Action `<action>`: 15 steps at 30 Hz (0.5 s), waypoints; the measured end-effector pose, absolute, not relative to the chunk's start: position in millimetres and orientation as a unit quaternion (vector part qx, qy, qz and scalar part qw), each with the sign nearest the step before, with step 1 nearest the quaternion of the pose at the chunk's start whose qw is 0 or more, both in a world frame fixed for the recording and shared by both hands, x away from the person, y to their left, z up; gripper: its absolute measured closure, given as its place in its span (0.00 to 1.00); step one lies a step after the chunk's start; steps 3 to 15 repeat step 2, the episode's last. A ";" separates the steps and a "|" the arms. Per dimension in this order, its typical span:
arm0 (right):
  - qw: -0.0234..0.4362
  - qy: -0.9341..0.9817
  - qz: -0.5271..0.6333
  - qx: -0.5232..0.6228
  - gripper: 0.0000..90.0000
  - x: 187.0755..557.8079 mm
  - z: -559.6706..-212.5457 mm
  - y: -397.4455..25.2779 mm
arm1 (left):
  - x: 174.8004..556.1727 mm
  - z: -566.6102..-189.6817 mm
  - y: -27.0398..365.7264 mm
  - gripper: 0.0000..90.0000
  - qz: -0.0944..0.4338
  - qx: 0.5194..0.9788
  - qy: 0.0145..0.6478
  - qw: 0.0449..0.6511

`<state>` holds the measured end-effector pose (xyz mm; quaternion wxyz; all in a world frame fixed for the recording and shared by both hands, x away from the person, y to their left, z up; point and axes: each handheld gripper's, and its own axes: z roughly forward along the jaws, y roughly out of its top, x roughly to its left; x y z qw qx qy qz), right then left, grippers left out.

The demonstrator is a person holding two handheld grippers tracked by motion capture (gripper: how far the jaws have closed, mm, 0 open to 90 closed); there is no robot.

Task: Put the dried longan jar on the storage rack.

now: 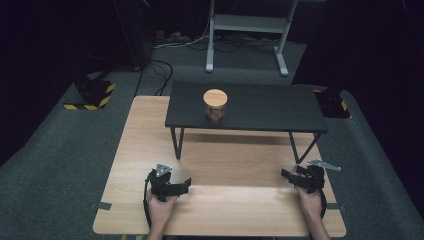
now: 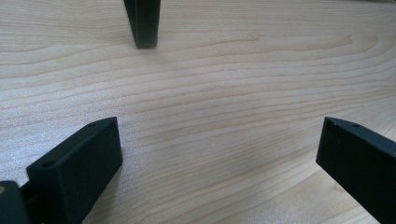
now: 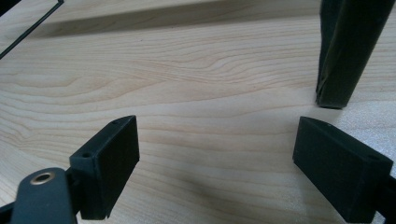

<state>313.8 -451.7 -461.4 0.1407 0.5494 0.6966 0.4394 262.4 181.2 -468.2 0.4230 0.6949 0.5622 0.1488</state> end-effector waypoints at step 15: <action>0.140 0.696 0.441 0.550 0.15 313.8 -461.7 -452.2 | 262.5 -468.2 181.2 0.00 0.149 0.695 0.562 0.423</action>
